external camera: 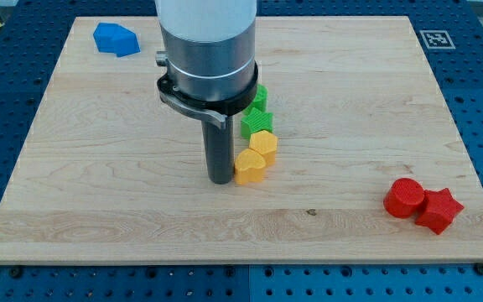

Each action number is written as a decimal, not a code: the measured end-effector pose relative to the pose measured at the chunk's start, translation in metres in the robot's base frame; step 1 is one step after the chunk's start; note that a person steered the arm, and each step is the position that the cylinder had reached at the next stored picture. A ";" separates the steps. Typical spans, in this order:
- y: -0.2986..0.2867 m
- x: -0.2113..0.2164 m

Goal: Move the yellow heart right a bit

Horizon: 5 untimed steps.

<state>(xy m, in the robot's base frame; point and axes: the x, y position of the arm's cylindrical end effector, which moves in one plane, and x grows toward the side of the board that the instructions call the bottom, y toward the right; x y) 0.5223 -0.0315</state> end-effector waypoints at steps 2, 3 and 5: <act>0.032 -0.001; 0.034 -0.001; 0.026 -0.001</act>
